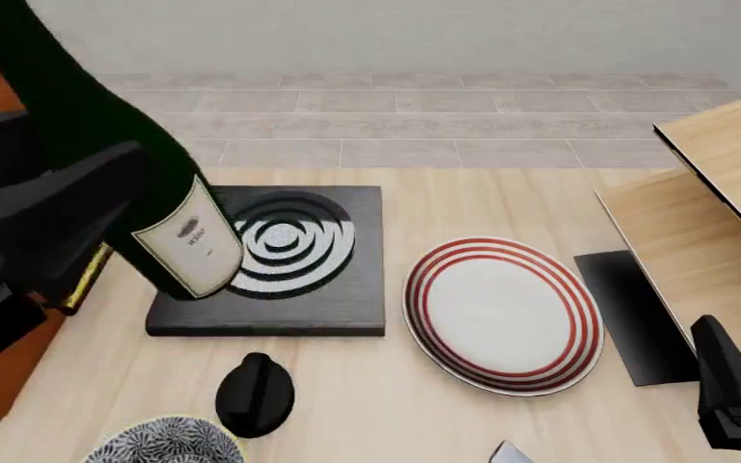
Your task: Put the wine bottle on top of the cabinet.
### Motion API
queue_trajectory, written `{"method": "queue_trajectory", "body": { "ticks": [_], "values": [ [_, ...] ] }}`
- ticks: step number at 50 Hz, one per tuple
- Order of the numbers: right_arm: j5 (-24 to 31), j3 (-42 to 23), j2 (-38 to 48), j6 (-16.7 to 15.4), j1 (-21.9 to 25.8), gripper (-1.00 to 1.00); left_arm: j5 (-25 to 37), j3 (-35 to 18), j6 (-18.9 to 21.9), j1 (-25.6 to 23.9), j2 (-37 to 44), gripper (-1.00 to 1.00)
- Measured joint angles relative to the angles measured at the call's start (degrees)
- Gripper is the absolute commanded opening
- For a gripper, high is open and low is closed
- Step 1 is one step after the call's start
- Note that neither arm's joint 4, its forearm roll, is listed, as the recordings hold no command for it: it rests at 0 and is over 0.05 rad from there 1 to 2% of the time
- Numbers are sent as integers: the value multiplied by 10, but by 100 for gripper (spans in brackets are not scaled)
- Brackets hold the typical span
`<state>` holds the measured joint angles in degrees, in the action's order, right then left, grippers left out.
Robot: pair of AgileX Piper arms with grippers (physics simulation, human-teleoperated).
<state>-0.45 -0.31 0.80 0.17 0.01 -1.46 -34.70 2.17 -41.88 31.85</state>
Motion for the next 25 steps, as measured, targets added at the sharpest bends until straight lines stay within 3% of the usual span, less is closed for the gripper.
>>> {"method": "queue_trajectory", "body": {
  "ticks": [25],
  "values": [
    [0, 0, 0, 0, 0, 100, 117, -81, 18, 96, -50, -100]
  ]
}}
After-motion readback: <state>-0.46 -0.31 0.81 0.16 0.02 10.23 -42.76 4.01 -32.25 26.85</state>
